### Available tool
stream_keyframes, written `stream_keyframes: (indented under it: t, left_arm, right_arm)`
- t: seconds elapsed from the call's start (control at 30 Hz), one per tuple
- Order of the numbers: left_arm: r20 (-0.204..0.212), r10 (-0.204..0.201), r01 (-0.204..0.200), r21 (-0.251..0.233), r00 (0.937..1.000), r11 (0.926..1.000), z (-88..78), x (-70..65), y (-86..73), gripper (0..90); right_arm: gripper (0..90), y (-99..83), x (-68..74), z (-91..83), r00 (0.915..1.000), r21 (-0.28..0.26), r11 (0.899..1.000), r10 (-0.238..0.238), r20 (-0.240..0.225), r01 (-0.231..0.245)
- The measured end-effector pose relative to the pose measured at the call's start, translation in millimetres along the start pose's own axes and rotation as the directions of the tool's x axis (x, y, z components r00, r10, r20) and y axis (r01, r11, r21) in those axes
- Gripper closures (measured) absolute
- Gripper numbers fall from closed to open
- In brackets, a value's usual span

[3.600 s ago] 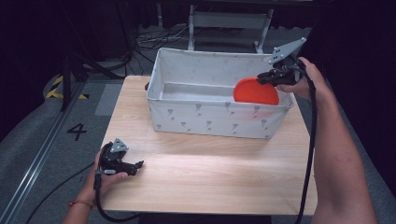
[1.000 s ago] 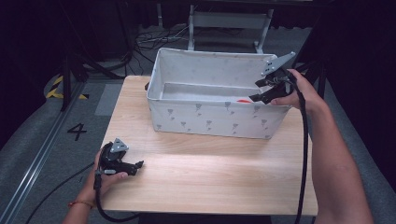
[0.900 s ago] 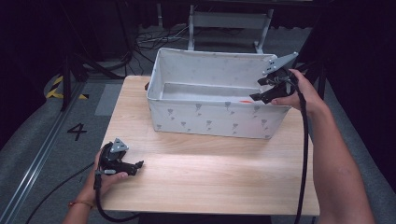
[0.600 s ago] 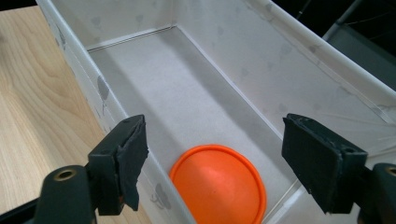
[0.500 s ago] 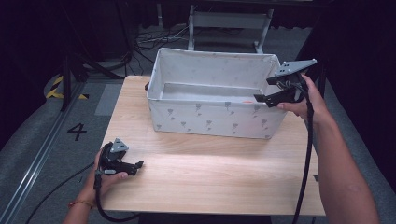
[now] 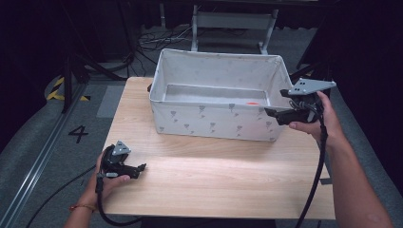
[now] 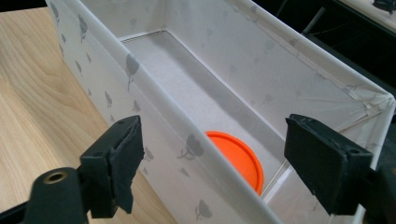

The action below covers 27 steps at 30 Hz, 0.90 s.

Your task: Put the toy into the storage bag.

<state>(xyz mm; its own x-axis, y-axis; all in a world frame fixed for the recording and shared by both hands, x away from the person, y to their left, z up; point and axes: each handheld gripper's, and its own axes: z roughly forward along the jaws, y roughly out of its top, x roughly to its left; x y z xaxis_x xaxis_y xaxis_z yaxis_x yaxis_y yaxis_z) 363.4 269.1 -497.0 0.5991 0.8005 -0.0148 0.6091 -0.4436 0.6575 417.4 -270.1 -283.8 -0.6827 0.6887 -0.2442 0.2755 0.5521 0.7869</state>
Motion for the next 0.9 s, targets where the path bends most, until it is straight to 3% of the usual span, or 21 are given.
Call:
stream_keyframes:
  t: [0.17, 0.5, 0.9]
  left_arm:
    - [0.001, 0.001, -0.001, 0.0, 1.0, 1.0, 0.0, 0.1, 0.0, 3.5]
    - [0.001, 0.001, -0.001, 0.0, 1.0, 1.0, 0.0, 0.1, 0.0, 3.5]
    - [0.001, 0.001, -0.001, 0.0, 1.0, 1.0, 0.0, 0.1, 0.0, 3.5]
  right_arm:
    - [18.6, -12.6, 8.1, -12.7, 0.9992, -0.02, 1.0, -0.004, 0.039, 0.004]
    - [16.6, -44.0, 16.8, -41.7, 0.9977, -0.066, 0.998, 0.025, 0.063, -0.021]
    - [16.3, -92.1, 27.9, -40.0, 0.994, -0.037, 0.999, -0.004, 0.109, 0.008]
